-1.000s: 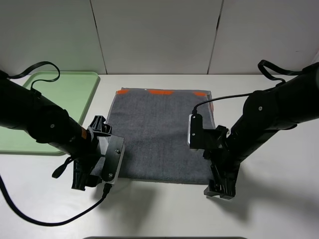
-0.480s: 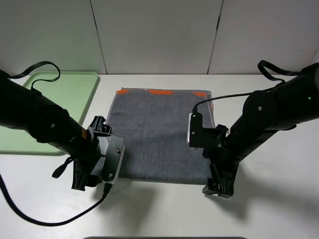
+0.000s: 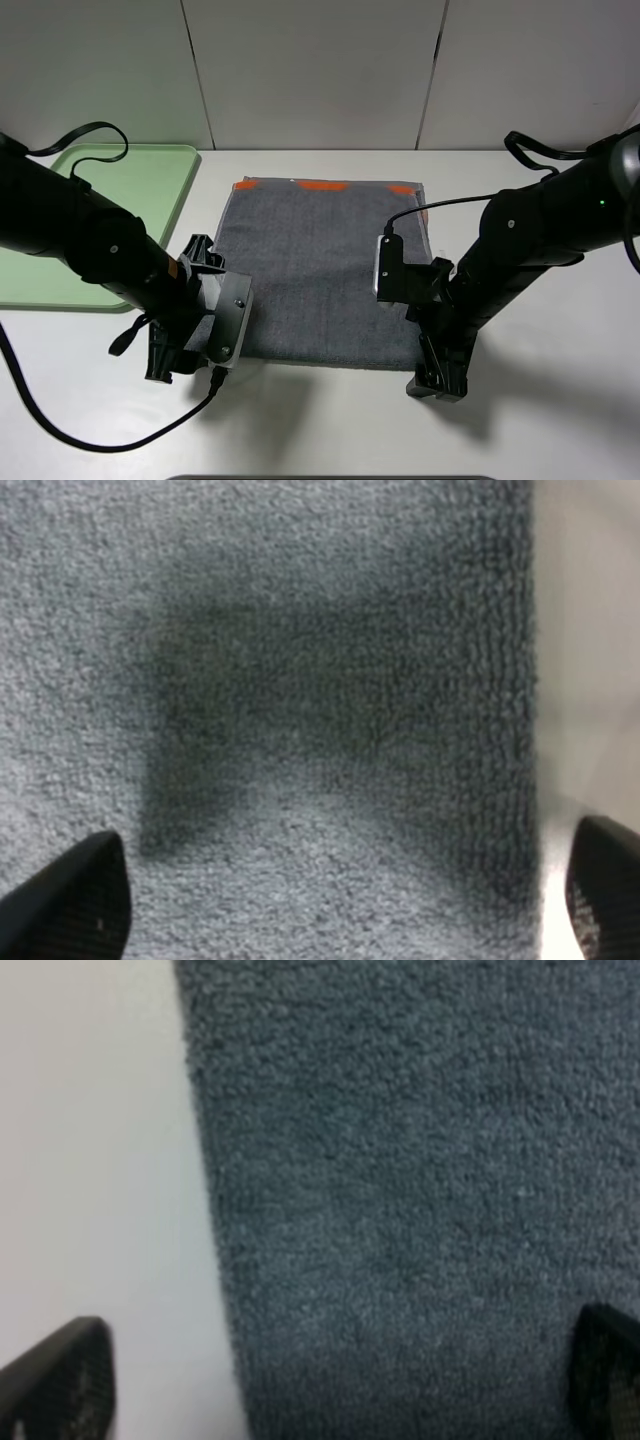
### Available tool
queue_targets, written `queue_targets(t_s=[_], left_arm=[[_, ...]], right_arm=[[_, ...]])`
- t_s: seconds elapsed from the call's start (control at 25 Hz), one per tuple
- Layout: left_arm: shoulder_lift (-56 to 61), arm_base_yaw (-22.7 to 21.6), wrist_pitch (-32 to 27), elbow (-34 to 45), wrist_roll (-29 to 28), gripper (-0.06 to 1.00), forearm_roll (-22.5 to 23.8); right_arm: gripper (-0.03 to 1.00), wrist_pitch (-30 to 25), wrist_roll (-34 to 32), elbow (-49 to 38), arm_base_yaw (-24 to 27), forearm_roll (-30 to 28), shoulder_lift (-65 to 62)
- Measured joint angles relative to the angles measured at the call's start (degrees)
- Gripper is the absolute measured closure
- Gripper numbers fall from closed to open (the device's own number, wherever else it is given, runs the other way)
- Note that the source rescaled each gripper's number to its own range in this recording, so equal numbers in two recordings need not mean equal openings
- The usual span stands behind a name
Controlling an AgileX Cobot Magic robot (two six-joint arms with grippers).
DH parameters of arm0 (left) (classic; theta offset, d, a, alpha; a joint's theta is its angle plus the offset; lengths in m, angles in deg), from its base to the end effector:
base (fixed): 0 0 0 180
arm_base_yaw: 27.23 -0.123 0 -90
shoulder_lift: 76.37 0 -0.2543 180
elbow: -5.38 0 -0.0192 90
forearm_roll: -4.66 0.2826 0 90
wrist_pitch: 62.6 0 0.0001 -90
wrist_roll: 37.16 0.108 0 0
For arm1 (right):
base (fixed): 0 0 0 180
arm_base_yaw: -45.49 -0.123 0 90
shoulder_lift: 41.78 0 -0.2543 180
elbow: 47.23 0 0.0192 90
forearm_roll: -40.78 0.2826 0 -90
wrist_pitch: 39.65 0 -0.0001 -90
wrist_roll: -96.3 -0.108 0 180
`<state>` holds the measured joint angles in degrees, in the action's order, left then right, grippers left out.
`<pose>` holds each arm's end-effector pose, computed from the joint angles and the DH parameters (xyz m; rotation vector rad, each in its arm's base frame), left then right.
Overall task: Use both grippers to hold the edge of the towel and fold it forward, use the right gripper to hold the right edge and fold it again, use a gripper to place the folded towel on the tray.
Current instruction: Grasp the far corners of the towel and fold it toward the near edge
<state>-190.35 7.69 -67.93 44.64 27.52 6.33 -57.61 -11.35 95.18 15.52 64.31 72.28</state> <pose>0.2356 -0.1641 0.0111 2.1476 1.7630 0.1460 0.2329 0.1497 0.0107 -1.8846 2.2241 0.1254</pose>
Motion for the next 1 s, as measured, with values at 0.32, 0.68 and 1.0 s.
queue_targets(t_s=[0.32, 0.68, 1.0], left_arm=[[-0.4, 0.3, -2.1, 0.0, -0.2, 0.32, -0.8], [-1.0, 0.4, -1.5, 0.3, 0.2, 0.88, -0.1], [-1.2, 0.4, -0.8, 0.3, 0.3, 0.94, 0.7]], right_arm=[[0.26, 0.2, 0.0, 0.3, 0.0, -1.0, 0.2], [0.56, 0.3, 0.0, 0.3, 0.0, -1.4, 0.2], [0.86, 1.5, 0.0, 0.3, 0.0, -1.8, 0.2]])
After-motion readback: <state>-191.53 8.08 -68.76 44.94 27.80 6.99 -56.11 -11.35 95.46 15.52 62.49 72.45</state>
